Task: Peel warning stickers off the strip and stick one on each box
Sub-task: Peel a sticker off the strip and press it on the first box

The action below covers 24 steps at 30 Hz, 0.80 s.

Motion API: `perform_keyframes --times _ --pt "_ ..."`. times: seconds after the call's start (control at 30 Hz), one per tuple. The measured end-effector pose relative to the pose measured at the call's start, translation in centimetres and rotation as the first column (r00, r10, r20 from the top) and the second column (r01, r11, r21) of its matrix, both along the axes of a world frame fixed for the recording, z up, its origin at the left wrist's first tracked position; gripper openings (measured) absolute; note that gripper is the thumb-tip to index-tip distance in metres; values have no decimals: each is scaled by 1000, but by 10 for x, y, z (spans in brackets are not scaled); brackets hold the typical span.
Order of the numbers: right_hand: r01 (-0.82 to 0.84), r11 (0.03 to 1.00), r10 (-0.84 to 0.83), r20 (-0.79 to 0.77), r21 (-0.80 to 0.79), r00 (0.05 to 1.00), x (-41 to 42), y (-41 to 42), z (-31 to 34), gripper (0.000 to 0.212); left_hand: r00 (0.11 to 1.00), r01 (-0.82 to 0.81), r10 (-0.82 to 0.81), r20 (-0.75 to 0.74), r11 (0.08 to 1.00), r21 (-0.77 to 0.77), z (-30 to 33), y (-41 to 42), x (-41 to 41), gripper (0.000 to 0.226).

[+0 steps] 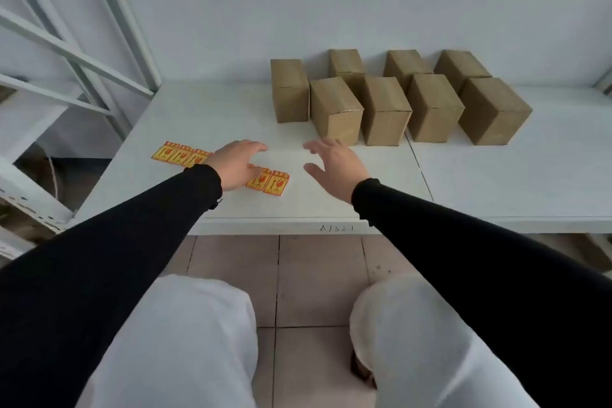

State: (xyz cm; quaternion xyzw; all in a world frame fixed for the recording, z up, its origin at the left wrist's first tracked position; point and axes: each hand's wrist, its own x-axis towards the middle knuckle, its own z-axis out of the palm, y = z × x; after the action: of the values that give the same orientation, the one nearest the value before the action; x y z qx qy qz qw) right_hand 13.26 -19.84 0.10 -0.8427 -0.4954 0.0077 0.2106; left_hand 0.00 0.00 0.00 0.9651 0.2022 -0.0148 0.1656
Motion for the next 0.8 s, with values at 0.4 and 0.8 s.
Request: perform_keyframes --times 0.4,0.8 --pt "-75 979 21 -270 -190 962 25 54 -37 56 992 105 -111 -68 991 -81 -31 32 37 27" --pt "58 974 34 -398 217 917 35 48 15 26 943 55 146 300 820 -570 17 18 50 6"
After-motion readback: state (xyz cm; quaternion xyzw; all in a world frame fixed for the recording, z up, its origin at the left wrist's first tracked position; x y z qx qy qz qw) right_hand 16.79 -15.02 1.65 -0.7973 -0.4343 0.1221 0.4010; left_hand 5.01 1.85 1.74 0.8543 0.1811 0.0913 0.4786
